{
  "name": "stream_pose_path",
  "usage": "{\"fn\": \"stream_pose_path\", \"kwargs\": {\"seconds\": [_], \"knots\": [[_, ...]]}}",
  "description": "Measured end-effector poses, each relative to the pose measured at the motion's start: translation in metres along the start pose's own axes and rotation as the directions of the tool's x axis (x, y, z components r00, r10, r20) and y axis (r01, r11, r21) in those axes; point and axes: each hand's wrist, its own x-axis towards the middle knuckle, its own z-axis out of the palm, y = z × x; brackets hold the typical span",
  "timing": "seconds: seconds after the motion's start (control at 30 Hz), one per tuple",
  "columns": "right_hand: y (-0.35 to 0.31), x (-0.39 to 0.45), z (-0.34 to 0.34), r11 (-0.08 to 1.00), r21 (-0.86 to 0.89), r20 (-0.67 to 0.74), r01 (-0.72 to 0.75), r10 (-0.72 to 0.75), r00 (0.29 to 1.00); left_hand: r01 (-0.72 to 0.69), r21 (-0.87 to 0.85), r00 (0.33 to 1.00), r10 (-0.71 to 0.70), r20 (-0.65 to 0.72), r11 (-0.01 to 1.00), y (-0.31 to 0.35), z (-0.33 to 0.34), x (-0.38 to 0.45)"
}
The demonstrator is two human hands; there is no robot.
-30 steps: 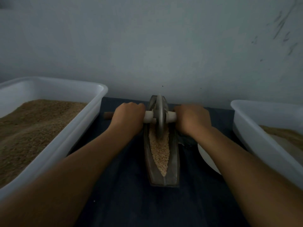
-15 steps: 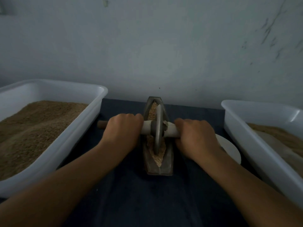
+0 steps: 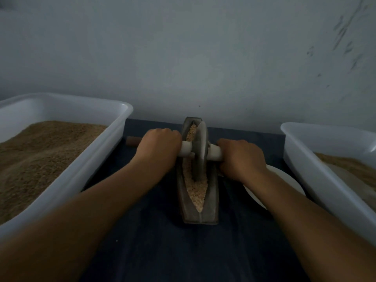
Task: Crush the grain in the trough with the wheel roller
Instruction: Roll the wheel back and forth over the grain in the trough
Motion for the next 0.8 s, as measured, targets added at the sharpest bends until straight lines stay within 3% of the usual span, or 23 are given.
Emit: {"fn": "stream_pose_path", "kwargs": {"seconds": [0.17, 0.37, 0.67, 0.8], "knots": [[0.000, 0.030, 0.001, 0.999, -0.041, 0.035, -0.007, 0.009, 0.999, 0.040, -0.016, 0.997, -0.039, 0.061, 0.999, -0.008, 0.009, 0.027], [0.000, 0.054, -0.004, 0.997, -0.059, 0.200, -0.052, 0.063, 0.978, 0.064, -0.013, 0.997, -0.063, 0.050, 0.998, -0.008, 0.011, 0.037], [0.001, 0.018, 0.002, 0.999, -0.011, 0.096, -0.051, 0.051, 0.994, 0.037, 0.063, 0.998, -0.034, -0.050, 0.997, 0.003, 0.007, 0.008], [-0.002, -0.008, 0.000, 0.999, -0.041, -0.033, 0.011, -0.012, 0.999, 0.020, -0.007, 0.996, -0.021, -0.083, 1.000, 0.004, 0.002, -0.013]]}}
